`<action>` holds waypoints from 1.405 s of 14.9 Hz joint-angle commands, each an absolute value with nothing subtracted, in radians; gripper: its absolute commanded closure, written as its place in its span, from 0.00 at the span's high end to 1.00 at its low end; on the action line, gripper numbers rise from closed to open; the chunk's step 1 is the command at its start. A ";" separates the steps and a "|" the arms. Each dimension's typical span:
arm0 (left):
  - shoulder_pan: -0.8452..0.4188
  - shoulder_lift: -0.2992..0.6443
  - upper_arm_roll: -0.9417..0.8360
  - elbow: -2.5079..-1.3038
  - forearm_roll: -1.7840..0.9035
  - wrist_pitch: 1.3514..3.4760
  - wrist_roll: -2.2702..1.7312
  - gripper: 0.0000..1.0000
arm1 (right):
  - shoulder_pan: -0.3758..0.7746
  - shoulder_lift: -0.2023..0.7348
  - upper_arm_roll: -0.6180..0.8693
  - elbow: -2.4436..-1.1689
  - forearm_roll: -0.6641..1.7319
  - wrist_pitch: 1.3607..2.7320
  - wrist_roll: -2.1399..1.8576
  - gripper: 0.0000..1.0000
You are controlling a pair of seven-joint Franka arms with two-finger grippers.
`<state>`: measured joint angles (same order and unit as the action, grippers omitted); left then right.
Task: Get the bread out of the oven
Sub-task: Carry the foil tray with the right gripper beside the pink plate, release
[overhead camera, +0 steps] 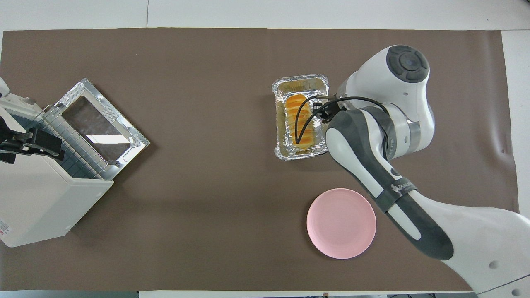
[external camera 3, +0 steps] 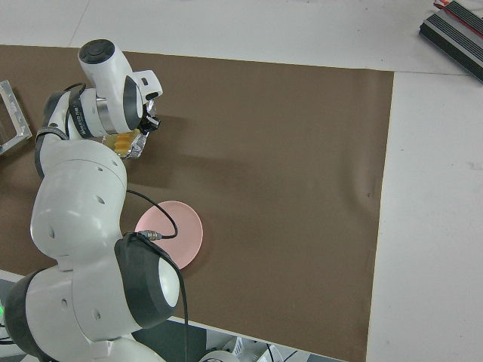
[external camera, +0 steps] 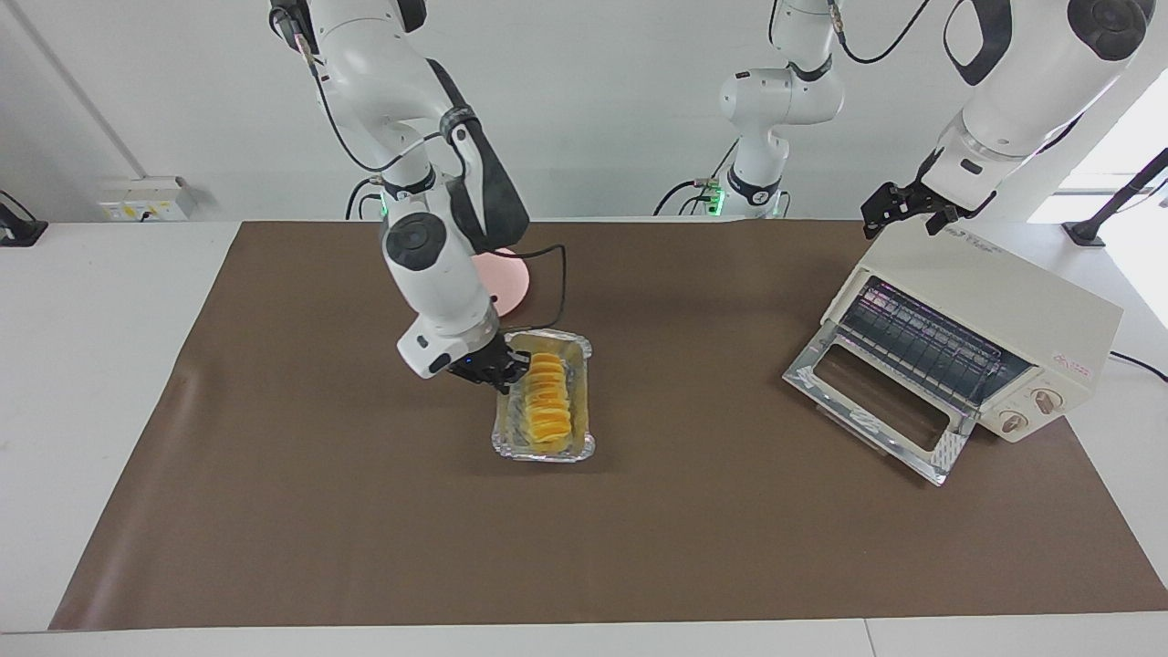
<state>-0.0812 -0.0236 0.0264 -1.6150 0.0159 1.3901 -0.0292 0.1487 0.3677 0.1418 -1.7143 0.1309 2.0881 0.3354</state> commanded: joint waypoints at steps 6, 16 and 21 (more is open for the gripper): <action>-0.066 -0.043 0.014 -1.631 0.031 1.404 -0.034 1.00 | -0.055 0.281 0.156 -1.956 0.175 2.098 0.058 0.00; -0.066 -0.043 0.014 -1.631 0.031 1.404 -0.034 1.00 | -0.021 0.129 0.156 -1.840 0.039 1.990 0.078 1.00; -0.066 -0.043 0.014 -1.631 0.031 1.404 -0.034 1.00 | -0.035 -0.027 0.155 -1.793 -0.028 1.798 0.031 1.00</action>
<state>-0.0811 -0.0239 0.0264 -1.6150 0.0159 1.3901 -0.0301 -0.0194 0.0320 0.1514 -1.7811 -0.0040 1.8518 0.0750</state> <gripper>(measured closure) 0.000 0.000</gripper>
